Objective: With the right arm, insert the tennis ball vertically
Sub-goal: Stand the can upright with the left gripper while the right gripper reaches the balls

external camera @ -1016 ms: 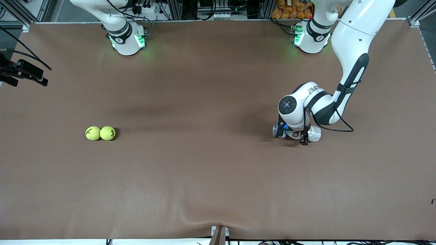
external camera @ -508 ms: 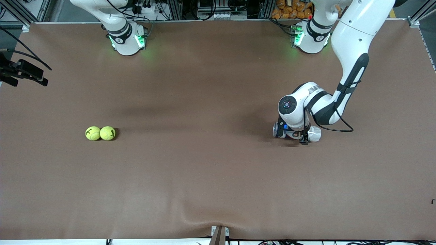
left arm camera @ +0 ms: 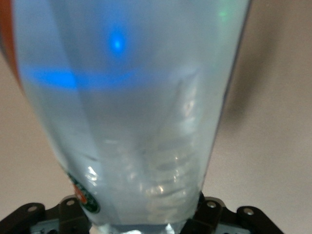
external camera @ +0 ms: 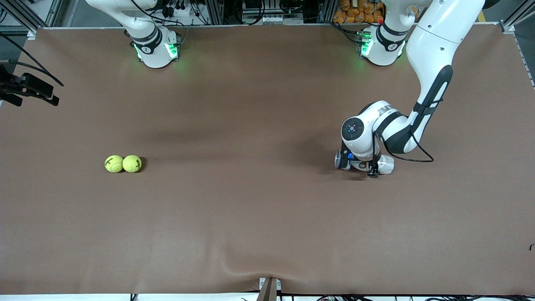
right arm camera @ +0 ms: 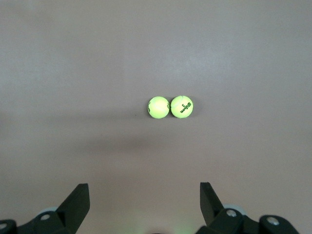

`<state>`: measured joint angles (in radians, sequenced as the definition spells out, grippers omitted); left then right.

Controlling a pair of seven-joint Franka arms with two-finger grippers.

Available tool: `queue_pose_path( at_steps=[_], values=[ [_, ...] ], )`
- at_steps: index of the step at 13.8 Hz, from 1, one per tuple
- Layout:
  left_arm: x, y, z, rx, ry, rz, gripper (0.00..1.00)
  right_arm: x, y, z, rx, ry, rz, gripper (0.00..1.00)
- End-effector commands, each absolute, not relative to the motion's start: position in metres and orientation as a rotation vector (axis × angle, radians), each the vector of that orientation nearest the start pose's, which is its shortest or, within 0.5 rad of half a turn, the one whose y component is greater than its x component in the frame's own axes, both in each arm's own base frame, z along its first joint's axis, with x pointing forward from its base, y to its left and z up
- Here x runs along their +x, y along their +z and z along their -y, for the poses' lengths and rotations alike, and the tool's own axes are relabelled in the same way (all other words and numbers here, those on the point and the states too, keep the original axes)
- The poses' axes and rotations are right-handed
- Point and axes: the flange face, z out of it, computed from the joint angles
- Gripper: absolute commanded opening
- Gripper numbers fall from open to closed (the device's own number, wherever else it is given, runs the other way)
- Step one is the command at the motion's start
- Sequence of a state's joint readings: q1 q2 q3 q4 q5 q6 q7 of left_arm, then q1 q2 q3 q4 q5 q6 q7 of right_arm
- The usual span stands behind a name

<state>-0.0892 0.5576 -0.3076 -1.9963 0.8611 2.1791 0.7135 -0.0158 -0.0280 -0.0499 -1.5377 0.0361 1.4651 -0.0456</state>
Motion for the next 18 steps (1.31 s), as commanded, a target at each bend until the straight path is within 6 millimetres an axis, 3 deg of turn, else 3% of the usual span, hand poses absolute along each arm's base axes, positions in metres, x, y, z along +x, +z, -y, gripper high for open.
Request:
queue_pose_path(
  at_steps=[1, 6, 10, 13, 16, 18],
  values=[
    [0.545, 0.168, 0.197, -1.765, 0.456, -2.042, 0.72, 0.526, 0.650, 0.033, -3.085, 0.056, -0.017, 1.00],
    [0.545, 0.185, 0.232, -1.815, 0.374, -2.048, 0.73, 0.527, 0.649, 0.032, -3.083, 0.058, -0.014, 1.00],
    [0.550, 0.215, 0.288, -1.953, 0.240, -2.073, 0.73, 0.526, 0.650, 0.032, -3.083, 0.058, -0.014, 1.00],
    [0.532, 0.227, 0.353, -2.028, 0.151, -2.075, 0.73, 0.527, 0.650, 0.033, -3.083, 0.056, -0.019, 1.00],
    [0.514, 0.265, 0.429, -2.163, 0.010, -2.062, 0.73, 0.530, 0.649, 0.032, -3.085, 0.059, -0.014, 1.00],
    [0.509, 0.279, 0.464, -2.258, -0.053, -2.049, 0.73, 0.532, 0.648, 0.034, -3.087, 0.049, -0.020, 1.00]
  ],
)
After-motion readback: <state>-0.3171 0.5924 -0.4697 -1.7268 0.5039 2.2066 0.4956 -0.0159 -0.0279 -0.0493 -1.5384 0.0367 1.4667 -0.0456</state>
